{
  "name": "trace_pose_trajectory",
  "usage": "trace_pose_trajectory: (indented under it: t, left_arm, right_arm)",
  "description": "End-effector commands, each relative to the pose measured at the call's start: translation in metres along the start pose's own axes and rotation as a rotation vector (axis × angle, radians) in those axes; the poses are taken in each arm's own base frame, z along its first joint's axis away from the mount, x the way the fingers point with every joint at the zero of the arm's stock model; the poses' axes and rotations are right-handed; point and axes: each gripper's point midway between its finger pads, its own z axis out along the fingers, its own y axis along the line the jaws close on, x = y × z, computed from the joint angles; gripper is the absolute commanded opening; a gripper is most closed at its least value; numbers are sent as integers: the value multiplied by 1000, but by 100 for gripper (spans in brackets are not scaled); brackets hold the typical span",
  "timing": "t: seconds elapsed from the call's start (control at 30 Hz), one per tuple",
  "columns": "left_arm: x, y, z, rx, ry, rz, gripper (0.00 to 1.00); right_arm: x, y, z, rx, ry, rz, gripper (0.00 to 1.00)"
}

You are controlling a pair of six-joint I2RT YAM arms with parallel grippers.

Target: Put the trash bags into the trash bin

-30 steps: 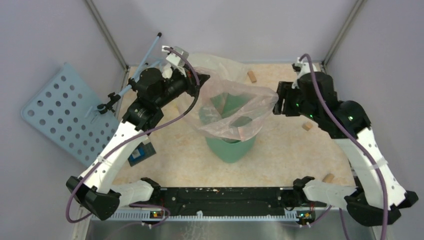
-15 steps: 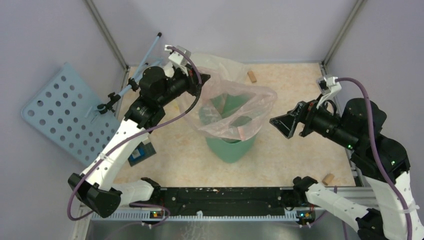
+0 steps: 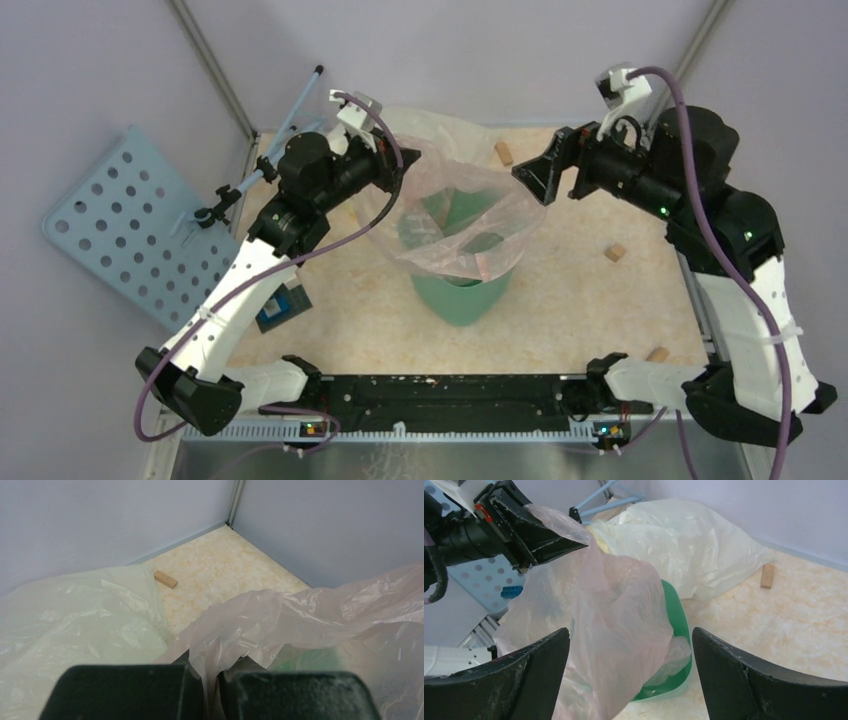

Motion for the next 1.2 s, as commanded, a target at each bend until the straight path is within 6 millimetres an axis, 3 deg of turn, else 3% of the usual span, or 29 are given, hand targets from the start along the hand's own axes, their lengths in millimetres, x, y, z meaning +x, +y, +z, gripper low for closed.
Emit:
trace_pose_trajectory:
  t: [0.0, 0.2, 0.6, 0.83, 1.17]
  left_arm:
    - [-32, -7, -11, 9, -73, 36, 0]
    - [-27, -4, -10, -2, -59, 39, 0]
    - [-13, -3, -9, 4, -28, 26, 0]
    - [-3, 5, -9, -39, -4, 14, 0]
    - [-19, 40, -32, -271, -60, 41, 0]
  right_arm:
    - [9, 7, 16, -57, 72, -52, 92]
    - [33, 11, 24, -106, 139, -58, 91]
    - [80, -27, 45, 65, 237, -19, 62]
    - [111, -15, 72, -24, 280, 57, 53]
    - [142, 6, 104, -169, 333, 152, 46]
